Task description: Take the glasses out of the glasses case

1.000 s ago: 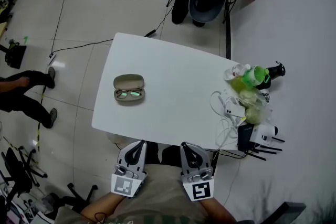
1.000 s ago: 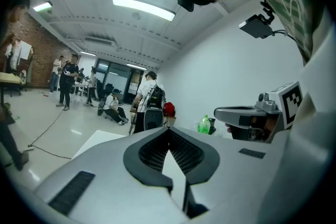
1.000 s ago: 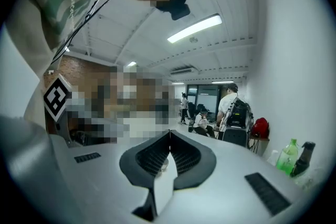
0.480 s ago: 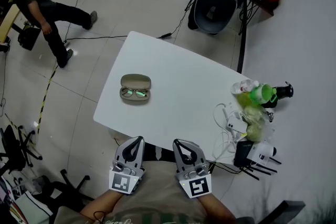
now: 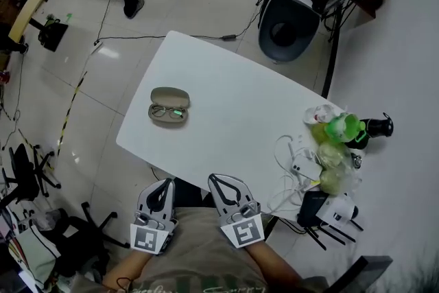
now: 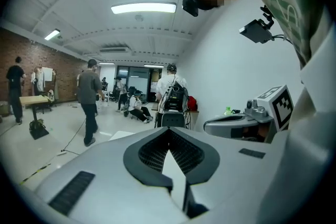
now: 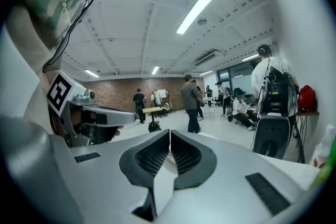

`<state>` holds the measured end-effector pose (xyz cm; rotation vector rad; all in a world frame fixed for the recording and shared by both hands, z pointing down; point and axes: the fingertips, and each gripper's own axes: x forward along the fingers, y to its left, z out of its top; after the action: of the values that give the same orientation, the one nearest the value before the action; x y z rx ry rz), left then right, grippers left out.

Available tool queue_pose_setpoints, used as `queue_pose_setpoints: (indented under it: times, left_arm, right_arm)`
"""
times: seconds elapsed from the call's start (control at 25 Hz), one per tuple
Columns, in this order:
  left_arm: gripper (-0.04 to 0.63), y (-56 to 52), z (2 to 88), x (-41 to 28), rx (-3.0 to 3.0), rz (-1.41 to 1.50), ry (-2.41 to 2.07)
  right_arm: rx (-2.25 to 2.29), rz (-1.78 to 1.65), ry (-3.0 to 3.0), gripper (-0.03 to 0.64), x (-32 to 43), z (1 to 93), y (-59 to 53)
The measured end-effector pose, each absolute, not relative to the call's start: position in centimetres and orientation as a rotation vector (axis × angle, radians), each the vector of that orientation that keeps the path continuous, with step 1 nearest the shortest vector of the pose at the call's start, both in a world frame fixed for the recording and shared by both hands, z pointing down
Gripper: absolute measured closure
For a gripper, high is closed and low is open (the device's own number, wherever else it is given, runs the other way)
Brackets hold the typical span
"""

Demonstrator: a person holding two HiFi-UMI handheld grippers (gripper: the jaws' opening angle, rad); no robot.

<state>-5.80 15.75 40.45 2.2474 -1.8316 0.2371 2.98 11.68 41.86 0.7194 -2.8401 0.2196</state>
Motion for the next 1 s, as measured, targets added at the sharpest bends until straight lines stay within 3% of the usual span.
queue_pose_setpoints:
  times: [0.36,0.8,0.88,1.0]
  left_arm:
    - [0.588,14.5,39.5,-7.5,2.261,0.138,-1.841]
    - [0.588,14.2,40.7,-11.9,2.265,-0.052,-1.728]
    - [0.588,14.4,41.3,-12.9,2.230,-0.077,-1.737]
    - [0.588,14.4,42.1,-14.3,2.172,-0.113,-1.765]
  right_arm:
    - [0.598,0.246,-2.721,0.603,0.9,44.5,11.6]
    - [0.320,0.129,-2.521,0.598,-9.9,50.2,7.1]
    - [0.274,0.115,-2.483,0.541,-11.3,52.1,6.3]
    - [0.198,0.059,-2.412,0.541,-13.2,55.3,4.4]
